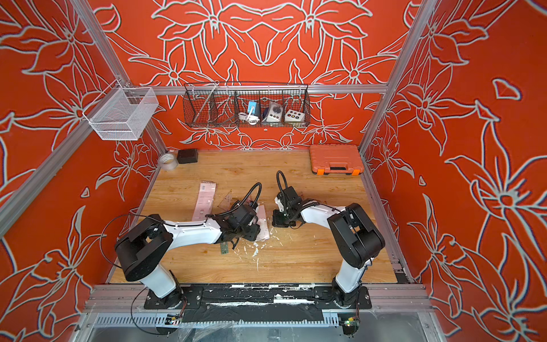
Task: Open the ruler set and take out the ruler
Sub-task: Take out the ruler from the ruler set bag.
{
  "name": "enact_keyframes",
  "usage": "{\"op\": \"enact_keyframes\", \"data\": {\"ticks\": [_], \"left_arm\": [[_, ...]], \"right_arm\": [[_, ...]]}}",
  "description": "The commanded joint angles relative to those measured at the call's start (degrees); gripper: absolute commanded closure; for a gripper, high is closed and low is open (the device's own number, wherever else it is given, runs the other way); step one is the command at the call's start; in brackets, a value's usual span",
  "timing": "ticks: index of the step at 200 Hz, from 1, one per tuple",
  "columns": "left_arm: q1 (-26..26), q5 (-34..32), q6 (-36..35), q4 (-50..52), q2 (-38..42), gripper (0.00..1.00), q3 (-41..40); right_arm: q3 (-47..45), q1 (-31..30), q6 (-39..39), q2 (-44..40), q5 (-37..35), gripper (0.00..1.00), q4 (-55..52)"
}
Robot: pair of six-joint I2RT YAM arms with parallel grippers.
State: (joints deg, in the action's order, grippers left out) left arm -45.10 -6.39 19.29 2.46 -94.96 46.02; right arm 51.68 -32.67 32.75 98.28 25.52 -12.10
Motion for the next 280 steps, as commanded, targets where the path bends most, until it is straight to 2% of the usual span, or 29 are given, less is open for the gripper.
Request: {"op": "enact_keyframes", "data": {"ticks": [1, 56, 71, 86, 114, 167, 196, 208, 244, 255, 280], "left_arm": [[-0.34, -0.99, -0.36, -0.01, 0.26, 0.39, -0.66], [-0.34, -1.25, -0.40, -1.31, 1.91, 0.39, -1.90], [-0.34, -1.34, -0.39, -1.31, 2.05, 0.39, -1.99], [-0.34, -1.34, -0.24, -1.71, 1.97, 0.39, -2.24], [-0.34, -1.23, -0.03, -2.51, 2.17, 0.40, -2.87], [-0.34, -1.60, -0.17, -2.86, 2.58, 0.39, -3.39], [-0.34, -1.87, -0.17, -3.14, 2.84, 0.40, -3.79], [-0.34, -1.96, -0.15, -3.12, 3.02, 0.40, -3.77], [-0.34, -2.18, -0.31, -3.06, 3.86, 0.40, -3.92], [-0.34, -2.13, -0.22, -3.33, 3.89, 0.40, -3.95], [-0.34, -2.00, -0.07, -3.32, 3.81, 0.40, -4.01]], "right_arm": [[0.62, -0.21, 0.12, 0.39, -1.85, 1.00, -1.20], [-0.28, -0.22, 0.05, -3.62, 1.98, 1.00, 0.97], [-1.30, -0.60, -1.10, -6.48, 2.51, 0.73, 3.20], [-2.67, -0.93, -2.52, -8.86, 2.11, 0.60, 6.12], [-1.88, -1.51, -4.71, -8.53, 2.02, 0.51, 6.82], [4.75, -4.56, -6.61, -1.89, -6.49, 0.49, -0.64], [6.71, -4.86, -6.73, 1.82, -8.48, 0.53, -1.90], [7.20, -4.89, -6.83, 2.75, -8.85, 0.58, -1.93], [8.40, -4.86, -6.82, 3.52, -10.27, 0.92, -3.77], [8.02, -4.86, -6.74, 3.02, -10.40, 0.99, -3.52], [7.57, -4.86, -6.41, 2.21, -9.17, 1.00, -2.93]]}}
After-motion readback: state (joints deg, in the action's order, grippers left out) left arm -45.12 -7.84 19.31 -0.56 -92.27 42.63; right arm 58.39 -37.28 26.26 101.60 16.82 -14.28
